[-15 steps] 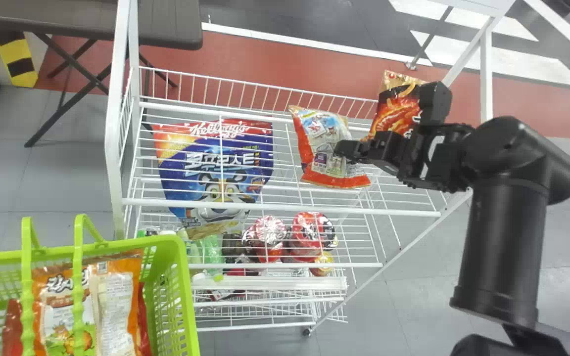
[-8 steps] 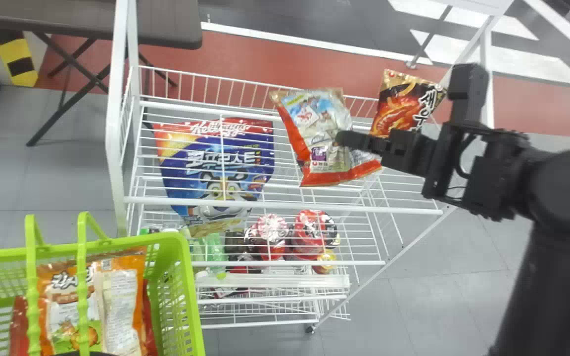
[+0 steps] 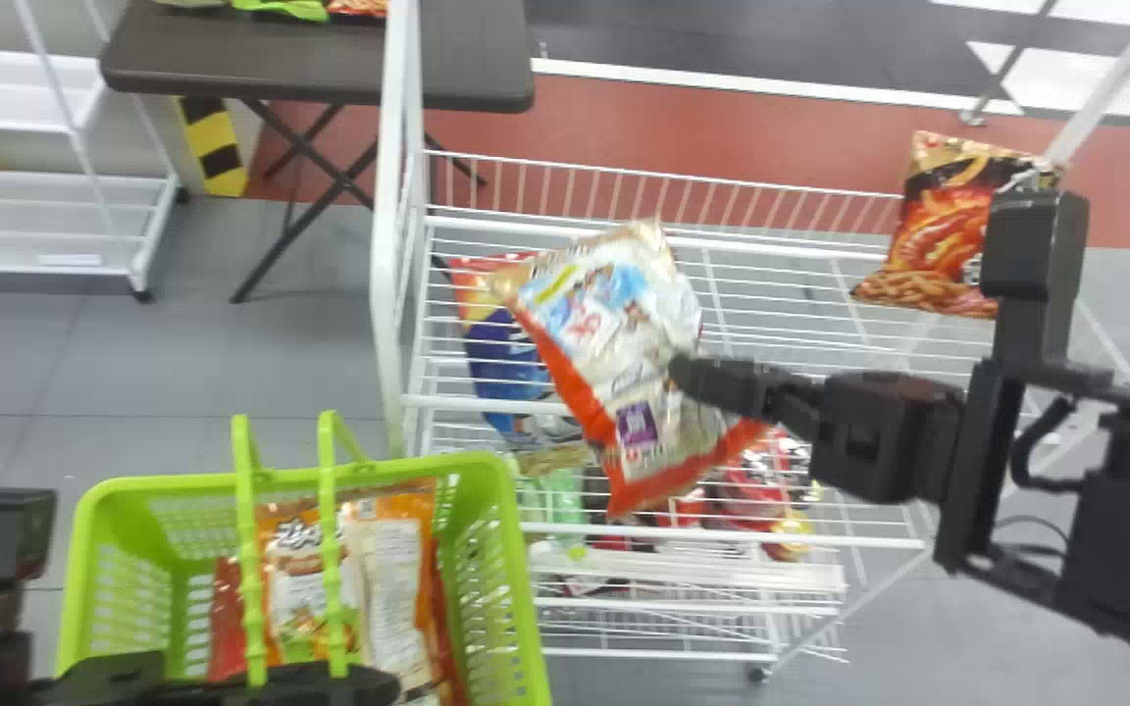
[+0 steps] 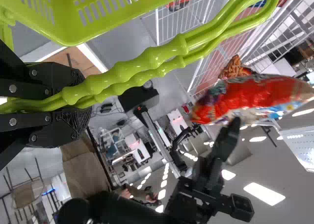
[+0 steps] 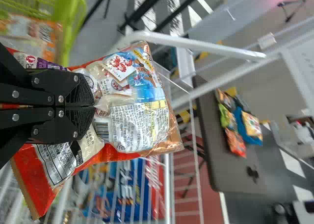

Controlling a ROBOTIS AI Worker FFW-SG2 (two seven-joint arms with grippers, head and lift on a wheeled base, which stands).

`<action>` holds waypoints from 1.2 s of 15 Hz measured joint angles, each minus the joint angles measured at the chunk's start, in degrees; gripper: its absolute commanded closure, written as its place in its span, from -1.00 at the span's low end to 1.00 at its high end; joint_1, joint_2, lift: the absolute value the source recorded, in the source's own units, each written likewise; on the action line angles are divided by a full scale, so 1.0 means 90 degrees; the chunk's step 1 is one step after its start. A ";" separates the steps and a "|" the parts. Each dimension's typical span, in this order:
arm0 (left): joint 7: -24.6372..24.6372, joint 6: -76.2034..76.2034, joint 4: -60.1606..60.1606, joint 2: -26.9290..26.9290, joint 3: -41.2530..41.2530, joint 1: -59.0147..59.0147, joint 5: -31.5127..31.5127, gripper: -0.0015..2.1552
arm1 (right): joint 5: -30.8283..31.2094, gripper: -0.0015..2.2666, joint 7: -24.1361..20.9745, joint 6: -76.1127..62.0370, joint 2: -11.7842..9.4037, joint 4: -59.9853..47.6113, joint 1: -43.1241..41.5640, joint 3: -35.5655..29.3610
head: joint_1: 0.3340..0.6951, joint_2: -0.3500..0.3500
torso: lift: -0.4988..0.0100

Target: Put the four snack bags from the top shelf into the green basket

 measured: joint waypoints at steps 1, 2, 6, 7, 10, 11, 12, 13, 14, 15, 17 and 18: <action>0.0000 -0.0004 0.0031 -0.0013 0.0014 -0.0082 -0.0020 0.99 | 0.0068 0.99 0.0005 0.0000 0.0000 -0.0007 0.0115 0.0227 | 1.00 -0.05 | 0.96; 0.0000 -0.0002 0.0055 -0.0023 0.0022 -0.0161 -0.0037 0.99 | 0.0198 0.99 0.0005 0.0000 0.0000 -0.0009 0.0215 0.0521 | 1.00 0.01 | 0.96; 0.0000 0.0025 0.0063 -0.0033 0.0017 -0.0248 0.0001 0.99 | 0.1087 0.99 0.0023 0.0000 -0.0017 0.0403 0.0326 0.1864 | 1.00 0.29 | 0.96; 0.0000 0.0034 0.0063 -0.0033 0.0006 -0.0252 0.0008 0.99 | 0.1270 0.99 0.0024 0.0000 -0.0021 0.0635 0.0302 0.2198 | 1.00 0.37 | 0.96; 0.0000 0.0104 0.0047 -0.0033 -0.0042 -0.0267 0.0019 0.99 | 0.1867 0.99 0.0012 -0.0019 -0.0013 0.1673 0.0064 0.3373 | 1.00 0.61 | 0.96; 0.0001 0.0134 0.0042 -0.0033 -0.0054 -0.0268 0.0021 0.99 | 0.2044 0.99 0.0013 -0.0256 -0.0011 0.2094 -0.0032 0.3769 | 1.00 0.75 | 0.96; 0.0001 0.0164 0.0036 -0.0033 -0.0061 -0.0269 0.0022 0.99 | 0.2156 0.99 0.0020 -0.0823 -0.0010 0.2512 -0.0134 0.4130 | 1.00 0.84 | 0.96; 0.0001 0.0187 0.0034 -0.0032 -0.0066 -0.0270 0.0023 0.99 | 0.2207 0.99 0.0022 -0.1436 -0.0009 0.2848 -0.0233 0.4398 | 1.00 0.92 | 0.96; 0.0001 0.0203 0.0034 -0.0032 -0.0072 -0.0270 0.0024 0.99 | 0.2264 0.99 0.0024 -0.2187 -0.0005 0.3192 -0.0330 0.4668 | 1.00 0.98 | 0.96; 0.0000 0.0216 0.0034 -0.0031 -0.0074 -0.0270 0.0025 0.99 | 0.2360 0.93 0.0023 -0.2861 -0.0003 0.3453 -0.0396 0.4879 | 1.00 1.00 | 0.96; 0.0000 0.0230 0.0035 -0.0018 -0.0064 -0.0263 0.0029 0.99 | 0.2531 -0.05 0.0062 -0.3476 -0.0007 0.3687 -0.0453 0.5072 | 1.00 1.00 | 0.96; 0.0000 0.0231 0.0038 -0.0011 -0.0054 -0.0260 0.0032 0.99 | 0.2562 -0.97 0.0090 -0.3492 -0.0030 0.3695 -0.0450 0.5077 | 1.00 1.00 | 0.96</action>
